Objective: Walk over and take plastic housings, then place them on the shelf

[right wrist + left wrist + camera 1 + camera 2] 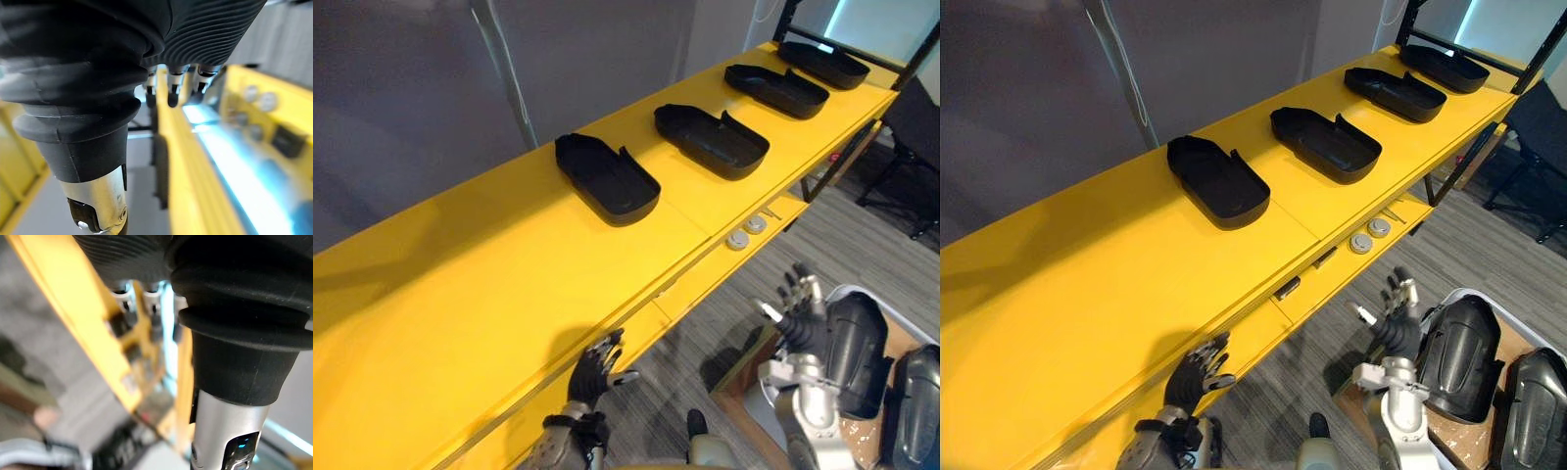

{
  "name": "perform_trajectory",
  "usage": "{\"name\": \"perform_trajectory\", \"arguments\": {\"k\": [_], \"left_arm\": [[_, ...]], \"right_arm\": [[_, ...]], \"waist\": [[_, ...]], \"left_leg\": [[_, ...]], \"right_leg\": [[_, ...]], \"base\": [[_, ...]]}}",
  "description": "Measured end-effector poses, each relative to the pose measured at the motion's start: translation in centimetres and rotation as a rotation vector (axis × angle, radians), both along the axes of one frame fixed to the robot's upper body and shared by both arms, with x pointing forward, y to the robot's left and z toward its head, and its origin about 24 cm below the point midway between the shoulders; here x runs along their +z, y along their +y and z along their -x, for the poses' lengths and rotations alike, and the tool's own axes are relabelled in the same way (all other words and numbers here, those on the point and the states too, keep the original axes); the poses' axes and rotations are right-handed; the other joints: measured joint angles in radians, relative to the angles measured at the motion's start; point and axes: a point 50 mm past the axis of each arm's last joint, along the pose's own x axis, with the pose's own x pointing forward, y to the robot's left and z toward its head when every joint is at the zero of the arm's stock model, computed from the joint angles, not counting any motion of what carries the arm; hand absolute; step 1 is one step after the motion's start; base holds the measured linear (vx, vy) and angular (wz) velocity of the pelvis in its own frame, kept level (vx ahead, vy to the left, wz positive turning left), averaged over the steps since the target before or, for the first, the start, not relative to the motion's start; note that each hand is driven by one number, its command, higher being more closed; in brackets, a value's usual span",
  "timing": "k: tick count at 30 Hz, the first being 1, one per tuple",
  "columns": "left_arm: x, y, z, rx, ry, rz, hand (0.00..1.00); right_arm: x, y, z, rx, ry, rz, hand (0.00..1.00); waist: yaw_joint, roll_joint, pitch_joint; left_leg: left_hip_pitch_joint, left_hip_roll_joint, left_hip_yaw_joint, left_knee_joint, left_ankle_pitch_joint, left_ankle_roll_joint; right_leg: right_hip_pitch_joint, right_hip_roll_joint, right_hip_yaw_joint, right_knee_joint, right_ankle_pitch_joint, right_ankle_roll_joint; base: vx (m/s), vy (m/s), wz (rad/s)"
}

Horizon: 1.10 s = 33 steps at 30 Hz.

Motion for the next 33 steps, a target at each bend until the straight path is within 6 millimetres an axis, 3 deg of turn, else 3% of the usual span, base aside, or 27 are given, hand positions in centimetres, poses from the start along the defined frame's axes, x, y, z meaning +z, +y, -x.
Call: {"name": "perform_trajectory", "arguments": {"k": [2,4,5,7,9,10,12,13,14,15,16,17,18,19,20,22,23,24,25,26,27,28,30,33], "left_arm": [[0.9,0.1,-0.6,-0.009,-0.046,0.019,0.00],[1.0,0.6,-1.2,0.004,-0.055,0.014,0.00],[0.9,0.8,-1.5,0.028,-0.052,0.002,0.00],[0.9,1.1,-1.8,0.063,-0.049,-0.009,0.00],[0.7,1.6,-2.2,0.089,-0.045,-0.022,0.00],[0.6,2.0,-2.1,0.111,-0.040,-0.030,0.00],[0.3,2.8,-1.8,0.141,-0.024,-0.043,0.00],[0.0,3.3,-1.4,0.158,-0.009,-0.050,0.00],[-0.2,3.9,-1.1,0.160,-0.004,-0.067,0.00],[-0.2,3.9,-1.2,0.157,-0.002,-0.067,0.00],[-0.2,3.2,-1.2,0.136,-0.005,-0.047,0.00],[0.0,2.9,-1.3,0.119,-0.019,-0.038,0.00],[0.1,3.2,-1.6,0.107,-0.032,-0.045,0.00],[0.2,3.3,-1.9,0.110,-0.042,-0.047,0.00],[0.4,3.6,-2.2,0.119,-0.054,-0.045,0.00],[0.6,3.9,-2.6,0.141,-0.051,-0.011,0.00],[0.6,3.9,-2.7,0.147,-0.046,0.001,0.00],[0.5,3.7,-2.8,0.164,-0.029,0.017,0.00],[0.4,3.5,-2.8,0.174,-0.017,0.024,0.00],[-0.1,2.7,-2.8,0.188,0.022,0.054,0.00],[-0.6,1.2,-2.4,0.180,0.070,0.125,0.00],[-0.6,0.5,-2.3,0.166,0.079,0.145,0.00],[-0.8,-1.0,-1.1,0.123,0.094,0.186,0.00],[-0.5,-0.8,-0.9,0.126,0.074,0.188,0.00]], "right_arm": [[-0.8,0.3,0.6,0.000,0.029,-0.007,0.00],[-0.8,0.6,0.6,0.031,0.026,-0.010,0.00],[-0.6,0.9,0.4,0.064,0.009,-0.007,0.00],[-0.2,1.4,-0.1,0.093,-0.027,-0.006,0.00],[0.1,1.9,-0.7,0.115,-0.042,0.025,0.00],[0.3,2.4,-1.1,0.133,-0.055,0.043,0.00],[0.7,3.3,-1.6,0.153,-0.072,0.054,0.00],[0.7,3.9,-1.7,0.166,-0.070,0.048,0.00],[0.6,4.6,-1.7,0.179,-0.054,0.049,0.00],[0.6,4.8,-1.8,0.178,-0.049,0.046,0.00],[0.8,4.5,-1.9,0.160,-0.038,0.058,0.00],[0.8,4.5,-2.0,0.151,-0.030,0.061,0.00],[0.9,4.9,-1.9,0.139,-0.026,0.038,0.00],[0.7,4.8,-1.6,0.131,-0.013,0.033,0.00],[0.0,4.6,-1.0,0.119,0.032,0.032,0.00],[-0.6,4.4,-0.1,0.109,0.065,0.037,0.00],[-0.6,4.5,0.0,0.112,0.067,0.042,0.00],[-0.6,4.1,-0.1,0.118,0.066,0.051,0.00],[-0.6,3.7,-0.1,0.113,0.069,0.060,0.00],[-0.5,2.2,-0.3,0.091,0.073,0.102,0.00],[-0.7,0.3,-0.1,0.064,0.096,0.163,0.00],[-0.7,-0.4,0.1,0.048,0.105,0.181,0.00],[-0.5,-2.4,0.8,0.005,0.115,0.229,0.00],[-0.1,-2.7,0.8,-0.012,0.080,0.231,0.00]], "waist": [[0.000,0.000,0.014],[0.004,-0.003,0.034],[0.004,-0.005,0.034],[0.001,0.015,0.040],[0.004,0.027,0.042],[0.007,0.034,0.039],[0.021,0.021,0.031],[0.029,0.001,0.020],[0.032,-0.046,0.011],[0.034,-0.034,0.012],[0.047,0.011,0.008],[0.050,0.043,0.004],[0.030,0.027,0.012],[0.019,0.016,0.017],[0.017,-0.009,0.012],[0.016,-0.033,0.017],[0.015,-0.043,0.018],[0.003,-0.055,0.019],[-0.004,-0.058,0.017],[-0.026,-0.017,0.037],[-0.037,0.022,0.055],[-0.039,0.031,0.053],[-0.032,0.051,0.041],[-0.029,0.054,0.040]], "left_leg": [[0.021,0.010,0.057,0.035,-0.023,0.019],[0.069,0.029,0.117,0.014,-0.024,0.029],[0.088,0.038,0.159,-0.015,-0.021,0.046],[0.092,0.083,0.210,-0.054,0.007,0.073],[0.117,0.112,0.219,-0.119,0.056,0.061],[0.128,0.130,0.219,-0.163,0.084,0.046],[0.142,0.142,0.219,-0.209,0.109,0.015],[0.144,0.144,0.216,-0.230,0.120,-0.007],[0.135,0.120,0.184,-0.233,0.132,-0.043],[0.117,0.110,0.124,-0.220,0.125,-0.046],[0.104,0.107,0.058,-0.180,0.102,-0.025],[0.119,0.144,0.065,-0.203,0.083,-0.022],[0.126,0.163,0.093,-0.228,0.100,-0.040],[0.127,0.167,0.100,-0.227,0.103,-0.046],[0.126,0.191,0.112,-0.207,0.102,-0.080],[0.124,0.246,0.111,-0.165,0.099,-0.124],[0.125,0.252,0.107,-0.165,0.106,-0.138],[0.125,0.259,0.103,-0.181,0.130,-0.180],[0.127,0.266,0.101,-0.196,0.145,-0.189],[0.130,0.280,0.078,-0.230,0.187,-0.168],[0.135,0.289,0.083,-0.258,0.250,-0.095],[0.138,0.281,0.088,-0.269,0.279,-0.082],[0.174,0.200,0.087,-0.278,0.257,-0.134],[0.157,0.132,0.105,-0.255,0.174,-0.116]], "right_leg": [[0.000,-0.001,0.021,0.005,0.024,0.018],[0.010,-0.009,-0.035,-0.011,0.089,0.001],[0.008,-0.009,-0.079,-0.047,0.151,-0.036],[-0.027,-0.001,-0.164,0.037,0.116,-0.089],[-0.045,-0.006,-0.240,0.199,0.030,-0.132],[-0.045,-0.031,-0.274,0.298,-0.014,-0.167],[-0.045,-0.112,-0.308,0.423,-0.036,-0.208],[-0.045,-0.172,-0.328,0.460,-0.012,-0.235],[-0.046,-0.201,-0.342,0.420,0.162,-0.307],[-0.052,-0.178,-0.361,0.415,0.160,-0.309],[-0.061,-0.133,-0.369,0.362,0.181,-0.306],[-0.050,-0.087,-0.359,0.314,0.175,-0.297],[-0.055,-0.106,-0.355,0.377,0.075,-0.302],[-0.062,-0.128,-0.346,0.413,0.033,-0.295],[-0.052,-0.160,-0.335,0.438,-0.009,-0.250],[-0.002,-0.183,-0.356,0.384,-0.060,-0.160],[0.008,-0.193,-0.374,0.353,-0.066,-0.140],[0.037,-0.194,-0.408,0.297,-0.122,-0.013],[0.040,-0.190,-0.427,0.297,-0.164,0.044],[0.044,-0.171,-0.455,0.305,-0.225,0.043],[0.043,-0.155,-0.464,0.317,-0.232,0.027],[0.045,-0.157,-0.465,0.314,-0.237,0.018],[0.065,-0.160,-0.446,0.259,-0.235,-0.004],[0.062,-0.135,-0.440,0.205,-0.206,-0.027]], "base": [[-0.08,0.196,-0.81],[-0.11,0.103,-0.95],[-0.16,0.039,-1.00],[-0.13,0.025,-0.75],[-0.04,0.006,-0.29],[-0.03,-0.039,-0.25],[-0.01,-0.147,-0.29],[0.02,-0.288,-0.34],[0.01,-0.251,-0.36],[0.02,-0.138,-0.74],[0.03,0.000,-1.06],[0.06,-0.063,-1.18],[0.05,-0.079,-0.73],[0.06,-0.224,-0.51],[0.05,-0.199,-0.46],[0.05,-0.324,-0.55],[0.04,-0.572,-0.44],[0.04,-0.536,-0.27],[0.04,-0.668,-0.11],[0.02,-0.503,0.07],[0.00,-0.459,0.12],[0.01,-0.342,-0.05],[0.02,-0.222,-0.30],[0.02,-0.070,-0.20]]}}
